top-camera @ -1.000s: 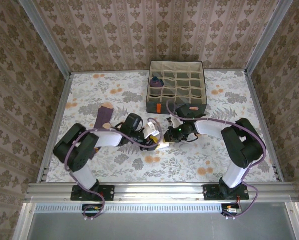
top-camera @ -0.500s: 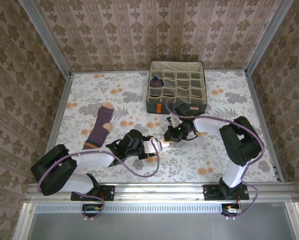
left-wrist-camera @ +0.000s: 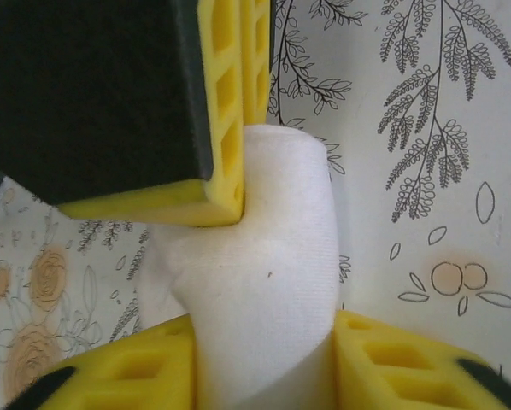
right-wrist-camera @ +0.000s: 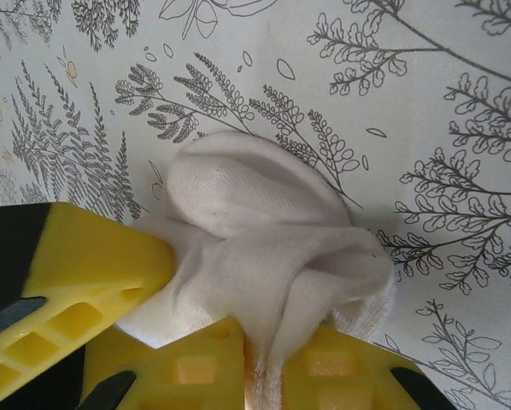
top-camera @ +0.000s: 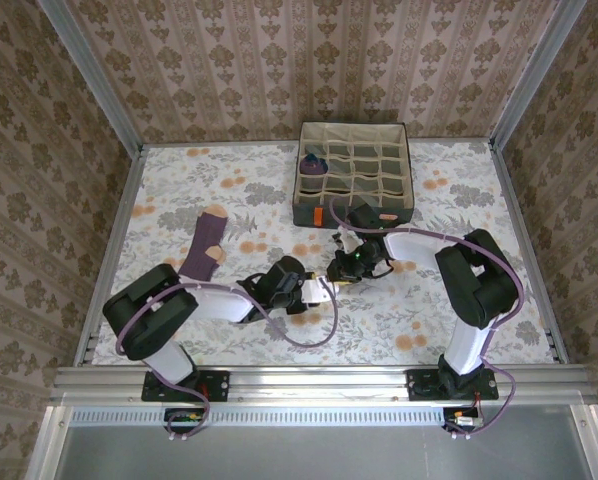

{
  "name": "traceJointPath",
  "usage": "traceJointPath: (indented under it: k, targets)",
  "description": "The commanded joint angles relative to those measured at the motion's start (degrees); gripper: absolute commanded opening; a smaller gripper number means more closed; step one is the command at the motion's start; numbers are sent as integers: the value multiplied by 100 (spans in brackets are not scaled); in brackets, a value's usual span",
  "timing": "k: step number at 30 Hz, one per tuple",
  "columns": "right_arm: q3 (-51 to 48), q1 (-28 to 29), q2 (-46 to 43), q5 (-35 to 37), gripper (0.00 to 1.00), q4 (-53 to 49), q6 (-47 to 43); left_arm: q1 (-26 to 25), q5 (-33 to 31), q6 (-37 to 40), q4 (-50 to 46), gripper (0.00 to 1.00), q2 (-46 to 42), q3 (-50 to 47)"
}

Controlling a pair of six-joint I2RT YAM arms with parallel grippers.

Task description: Roll the socks

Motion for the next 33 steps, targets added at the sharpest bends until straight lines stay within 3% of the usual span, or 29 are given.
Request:
traceJointPath:
  k: [1,4,9,20,33]
  targets:
    - [19,-13,110,210,21,-367,-86,75,195,-155,-555,15,191,304]
    - [-6,-64,-96,295,39,-334,41,237,519,-475,-914,4,220,412]
    - [-99,-238,-637,707,50,-331,283,663,1435,-974,-1430,0,296,583]
    - [-930,-299,-1753,1234,51,610,1426,1270,2729,-1972,-1676,0,669,907]
    - [-1382,258,-1772,1467,54,1527,2773,1641,3594,-3014,-1577,0,1073,1201]
